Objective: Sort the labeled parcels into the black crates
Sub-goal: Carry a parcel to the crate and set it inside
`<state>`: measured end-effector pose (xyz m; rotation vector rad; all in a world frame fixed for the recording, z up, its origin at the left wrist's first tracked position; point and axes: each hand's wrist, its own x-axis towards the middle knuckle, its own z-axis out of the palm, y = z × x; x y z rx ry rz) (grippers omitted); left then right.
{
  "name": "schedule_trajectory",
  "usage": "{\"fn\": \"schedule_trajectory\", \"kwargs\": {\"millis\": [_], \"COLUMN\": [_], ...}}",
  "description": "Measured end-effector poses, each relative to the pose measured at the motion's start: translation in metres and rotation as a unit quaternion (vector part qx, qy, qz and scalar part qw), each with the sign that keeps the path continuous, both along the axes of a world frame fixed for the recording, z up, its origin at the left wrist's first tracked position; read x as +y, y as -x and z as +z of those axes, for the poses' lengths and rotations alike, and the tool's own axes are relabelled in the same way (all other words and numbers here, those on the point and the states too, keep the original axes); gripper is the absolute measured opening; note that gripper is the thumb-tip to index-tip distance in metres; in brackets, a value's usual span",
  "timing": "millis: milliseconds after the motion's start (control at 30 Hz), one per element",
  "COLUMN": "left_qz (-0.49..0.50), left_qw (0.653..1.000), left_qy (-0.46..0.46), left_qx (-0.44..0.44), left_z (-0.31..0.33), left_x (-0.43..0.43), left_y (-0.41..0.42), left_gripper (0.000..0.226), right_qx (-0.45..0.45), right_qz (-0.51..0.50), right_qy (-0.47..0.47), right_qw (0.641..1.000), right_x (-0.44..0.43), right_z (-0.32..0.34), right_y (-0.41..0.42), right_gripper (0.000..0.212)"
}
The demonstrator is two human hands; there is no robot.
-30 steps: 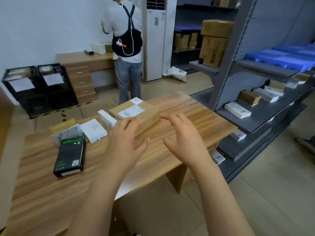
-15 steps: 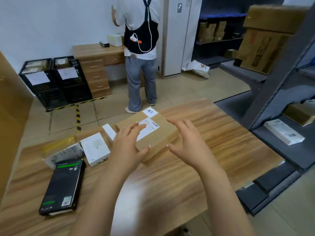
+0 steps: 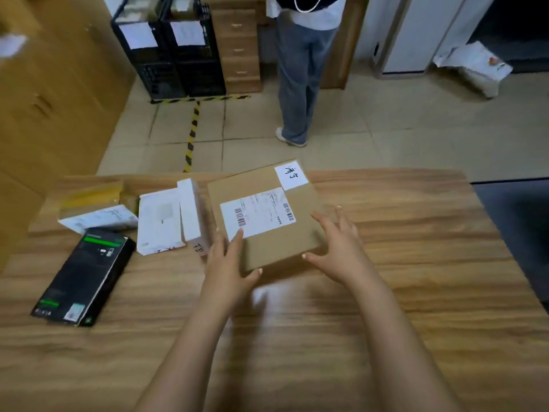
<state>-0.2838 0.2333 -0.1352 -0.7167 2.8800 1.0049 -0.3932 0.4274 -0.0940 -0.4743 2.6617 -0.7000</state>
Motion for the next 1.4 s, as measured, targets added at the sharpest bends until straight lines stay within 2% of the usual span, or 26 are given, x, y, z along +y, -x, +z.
{"fn": "schedule_trajectory", "kwargs": {"millis": [200,300,567,667,733,900,1033,1233,1400], "left_qz": [0.000,-0.012,-0.162,-0.144,-0.135,-0.173,-0.192,-0.162,-0.114], "left_qw": [0.997,0.996,0.986,0.986,0.987,0.985,0.978,0.981,0.991], "left_qy": [0.068,0.076,0.025,0.036,0.058,-0.006,-0.003,0.029,0.052], "left_qx": [-0.041,-0.033,0.024,0.070,0.070,-0.018,-0.087,-0.101,-0.036], "left_z": [-0.024,-0.022,-0.019,-0.019,-0.017,-0.015,-0.017,-0.013,-0.016], "left_x": [0.002,0.009,0.034,0.019,0.004,-0.025,-0.040,-0.032,-0.012], "left_y": [0.004,0.002,-0.005,0.016,0.038,0.082,0.096,0.088,0.052], "left_gripper": [0.091,0.086,0.064,0.065,0.070,0.095,0.118,0.106,0.092], "right_qx": [0.013,0.013,0.006,-0.011,-0.021,-0.066,-0.071,-0.074,-0.086], "right_qz": [0.091,0.107,0.002,-0.030,-0.052,-0.085,-0.111,-0.140,-0.211], "right_qy": [-0.029,-0.036,-0.027,-0.039,-0.045,-0.055,-0.033,-0.007,-0.013], "right_qw": [0.995,0.993,1.000,0.999,0.997,0.993,0.991,0.987,0.974], "right_x": [-0.012,-0.013,0.013,0.018,0.019,0.008,-0.001,0.002,0.010], "right_z": [-0.029,-0.032,-0.016,-0.020,-0.024,-0.035,-0.041,-0.046,-0.050], "right_y": [0.009,0.003,-0.009,-0.019,-0.027,-0.045,-0.052,-0.052,-0.050], "right_gripper": [0.072,0.070,0.071,0.072,0.074,0.090,0.097,0.078,0.084]}}
